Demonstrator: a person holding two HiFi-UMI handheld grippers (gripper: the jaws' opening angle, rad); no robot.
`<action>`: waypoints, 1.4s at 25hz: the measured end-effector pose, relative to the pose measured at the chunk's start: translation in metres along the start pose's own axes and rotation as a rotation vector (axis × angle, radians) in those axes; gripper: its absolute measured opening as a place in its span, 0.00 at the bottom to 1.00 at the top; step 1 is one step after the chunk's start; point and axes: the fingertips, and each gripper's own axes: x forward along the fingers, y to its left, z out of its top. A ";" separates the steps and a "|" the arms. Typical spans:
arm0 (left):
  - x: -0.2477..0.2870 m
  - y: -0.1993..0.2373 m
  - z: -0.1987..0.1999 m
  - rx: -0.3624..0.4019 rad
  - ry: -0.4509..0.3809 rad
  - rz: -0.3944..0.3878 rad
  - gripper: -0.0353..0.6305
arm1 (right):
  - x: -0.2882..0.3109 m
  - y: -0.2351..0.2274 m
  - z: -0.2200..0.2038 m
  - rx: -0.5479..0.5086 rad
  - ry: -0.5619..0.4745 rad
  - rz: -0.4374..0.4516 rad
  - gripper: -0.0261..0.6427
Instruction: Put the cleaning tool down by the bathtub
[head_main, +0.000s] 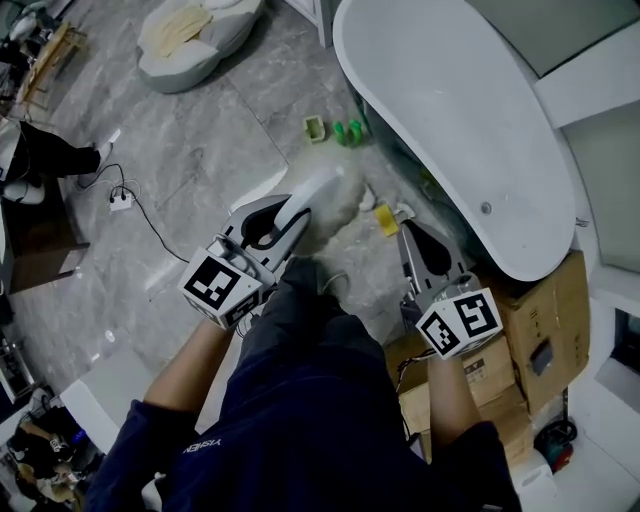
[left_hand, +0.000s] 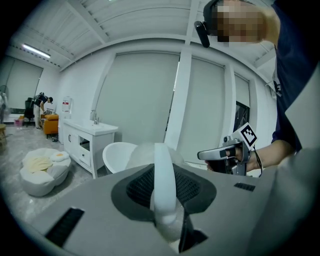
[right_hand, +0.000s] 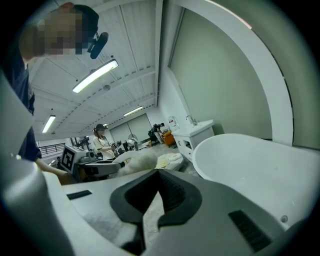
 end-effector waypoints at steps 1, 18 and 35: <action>0.005 0.005 -0.006 -0.006 0.008 0.002 0.22 | 0.005 -0.004 -0.003 0.001 0.005 -0.003 0.05; 0.100 0.118 -0.165 -0.077 0.146 0.025 0.22 | 0.123 -0.091 -0.138 0.056 0.119 -0.058 0.05; 0.199 0.203 -0.374 -0.057 0.219 0.017 0.22 | 0.217 -0.185 -0.322 0.059 0.162 -0.118 0.05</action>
